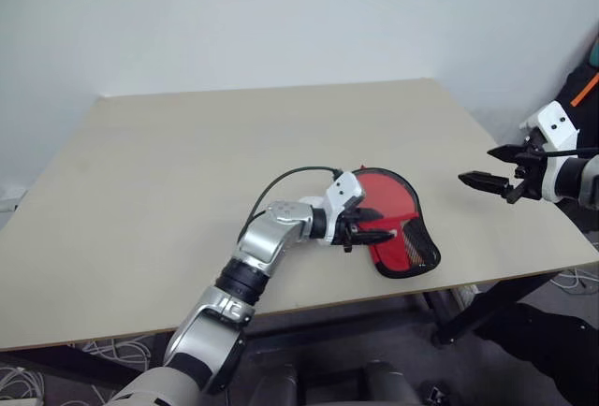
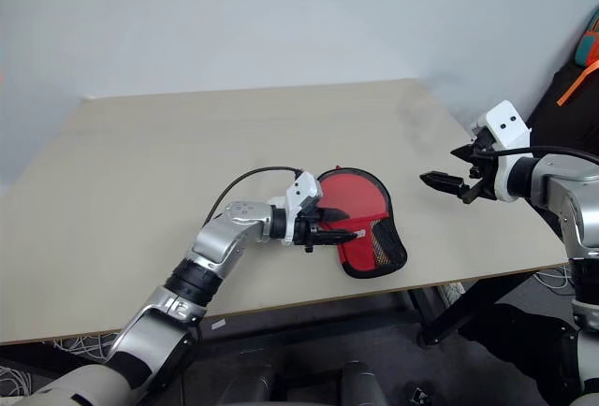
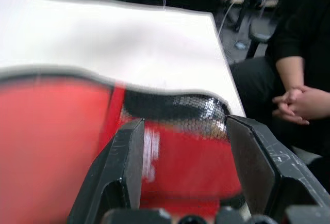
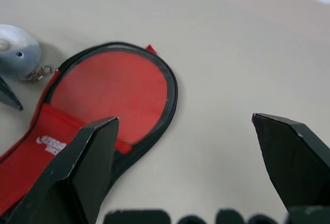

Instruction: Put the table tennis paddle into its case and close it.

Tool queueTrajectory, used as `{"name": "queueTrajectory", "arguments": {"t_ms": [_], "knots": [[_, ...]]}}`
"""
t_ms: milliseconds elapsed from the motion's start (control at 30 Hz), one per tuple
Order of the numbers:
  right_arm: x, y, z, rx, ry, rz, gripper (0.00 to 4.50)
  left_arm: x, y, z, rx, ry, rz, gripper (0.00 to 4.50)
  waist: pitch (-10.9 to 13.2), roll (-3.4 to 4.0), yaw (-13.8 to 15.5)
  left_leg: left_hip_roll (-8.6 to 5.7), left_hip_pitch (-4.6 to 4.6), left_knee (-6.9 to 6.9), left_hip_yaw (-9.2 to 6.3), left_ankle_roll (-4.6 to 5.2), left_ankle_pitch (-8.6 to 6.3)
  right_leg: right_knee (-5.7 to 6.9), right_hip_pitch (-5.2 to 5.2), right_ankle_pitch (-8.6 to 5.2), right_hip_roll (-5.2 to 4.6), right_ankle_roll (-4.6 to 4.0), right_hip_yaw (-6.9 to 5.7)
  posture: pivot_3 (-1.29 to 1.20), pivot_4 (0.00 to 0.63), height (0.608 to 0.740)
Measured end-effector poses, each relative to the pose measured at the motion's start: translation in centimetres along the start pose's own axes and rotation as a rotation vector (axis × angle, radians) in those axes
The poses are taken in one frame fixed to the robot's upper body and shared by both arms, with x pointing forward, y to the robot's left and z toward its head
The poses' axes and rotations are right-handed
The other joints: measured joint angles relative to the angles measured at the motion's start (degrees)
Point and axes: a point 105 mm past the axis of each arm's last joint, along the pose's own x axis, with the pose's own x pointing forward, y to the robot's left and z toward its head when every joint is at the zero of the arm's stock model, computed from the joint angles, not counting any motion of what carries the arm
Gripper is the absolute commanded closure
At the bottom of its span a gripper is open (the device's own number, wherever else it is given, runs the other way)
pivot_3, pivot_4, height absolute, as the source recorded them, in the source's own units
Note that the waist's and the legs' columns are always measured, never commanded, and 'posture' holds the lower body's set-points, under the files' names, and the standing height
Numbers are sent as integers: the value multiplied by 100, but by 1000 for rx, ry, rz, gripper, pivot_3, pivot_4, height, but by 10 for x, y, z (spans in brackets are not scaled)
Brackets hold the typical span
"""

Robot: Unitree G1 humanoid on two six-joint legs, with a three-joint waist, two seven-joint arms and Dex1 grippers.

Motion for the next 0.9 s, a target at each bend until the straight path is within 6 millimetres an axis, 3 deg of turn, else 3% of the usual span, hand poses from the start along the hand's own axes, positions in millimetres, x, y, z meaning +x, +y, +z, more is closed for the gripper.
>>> {"name": "queueTrajectory", "arguments": {"t_ms": [133, 267, 467, 733, 900], "knots": [[-1, 1, 0, 8, -2, -12, 0, -13, -17, -21, -184, 74, -34, 1922, 0, 2, 9, -1, -1, 3, -2, 0, 0, 1, 2, 0, 0, 0, -1, 0, 0, 740], [4, 9, -2, 15, -9, 9, 0, -18, -32, -23, -331, 106, -55, 1922, 1, 0, 15, -3, -1, 9, -5, 1, 0, 0, 8, -2, -2, 3, -2, 0, 0, 740], [10, 16, -3, 37, -19, 17, 0, -7, -46, -24, -518, 134, -67, 1922, 0, 1, 7, -2, 3, 6, -5, 1, 0, 1, 8, -1, -1, 3, -2, 0, 0, 740], [12, 21, -1, 50, -26, 18, 0, 6, -42, -44, -635, 211, 3, 1922, 0, 1, 8, -4, 3, 6, -4, 0, 0, 0, 8, -1, -1, 2, -2, 0, 0, 740], [14, 22, -1, 60, -28, 15, 0, 17, -38, -42, -677, 196, 21, 1922, 0, 1, 21, -7, 3, 9, -5, 0, 0, -3, 14, -1, -3, 1, -2, 0, 0, 740]]}}
